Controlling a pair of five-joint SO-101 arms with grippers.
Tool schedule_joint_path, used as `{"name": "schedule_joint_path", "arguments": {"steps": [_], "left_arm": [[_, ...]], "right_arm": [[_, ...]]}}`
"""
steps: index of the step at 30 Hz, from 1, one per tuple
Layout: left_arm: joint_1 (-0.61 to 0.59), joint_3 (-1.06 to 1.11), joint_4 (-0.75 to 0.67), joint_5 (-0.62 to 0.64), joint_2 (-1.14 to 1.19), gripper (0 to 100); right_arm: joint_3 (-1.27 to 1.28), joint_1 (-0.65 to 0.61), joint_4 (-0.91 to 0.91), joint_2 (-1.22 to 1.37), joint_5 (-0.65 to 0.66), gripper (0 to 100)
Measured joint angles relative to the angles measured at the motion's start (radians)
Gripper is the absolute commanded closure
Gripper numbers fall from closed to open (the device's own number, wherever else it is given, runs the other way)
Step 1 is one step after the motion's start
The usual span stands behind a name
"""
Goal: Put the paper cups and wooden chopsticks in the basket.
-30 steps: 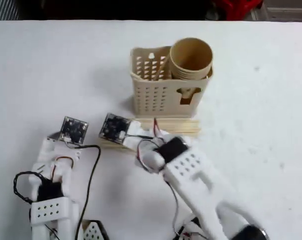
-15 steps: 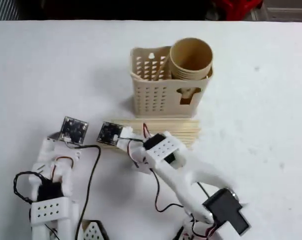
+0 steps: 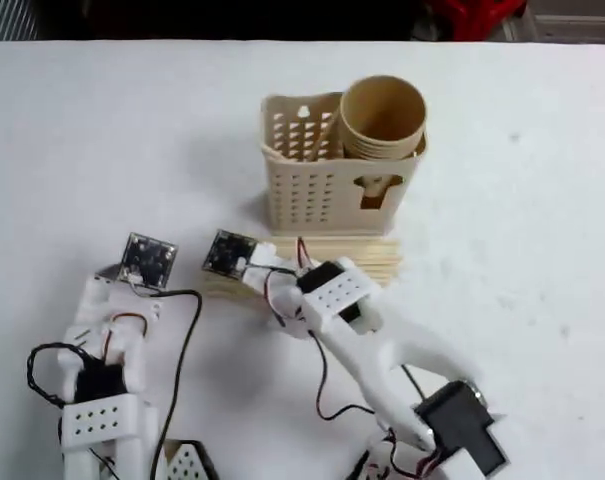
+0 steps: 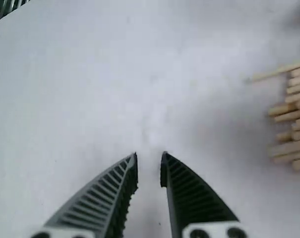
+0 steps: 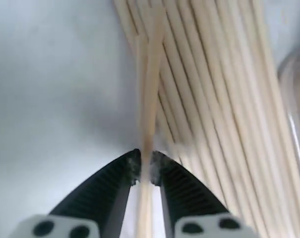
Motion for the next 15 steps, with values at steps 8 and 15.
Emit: {"name": "schedule_joint_path", "arguments": {"steps": [8,15], "left_arm": [[0.0,0.0,0.0,0.0,0.0,90],[0.0,0.0,0.0,0.0,0.0,90]], "right_arm": [[0.005,0.003,0.077,-0.15,-0.043,98.2],[0.005,0.003,0.16,-0.334,-0.061,98.2]]}}
